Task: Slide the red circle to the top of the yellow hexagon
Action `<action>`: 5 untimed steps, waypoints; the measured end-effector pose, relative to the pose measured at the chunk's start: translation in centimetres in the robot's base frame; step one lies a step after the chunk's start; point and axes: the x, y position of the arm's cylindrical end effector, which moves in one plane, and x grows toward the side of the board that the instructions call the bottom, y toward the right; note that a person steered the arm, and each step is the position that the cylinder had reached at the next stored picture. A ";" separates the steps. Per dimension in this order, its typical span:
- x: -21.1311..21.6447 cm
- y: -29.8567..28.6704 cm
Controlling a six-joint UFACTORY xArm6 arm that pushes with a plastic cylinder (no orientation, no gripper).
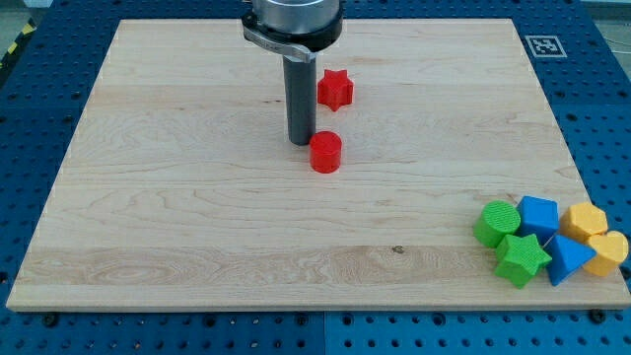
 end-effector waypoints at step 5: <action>5.2 8.2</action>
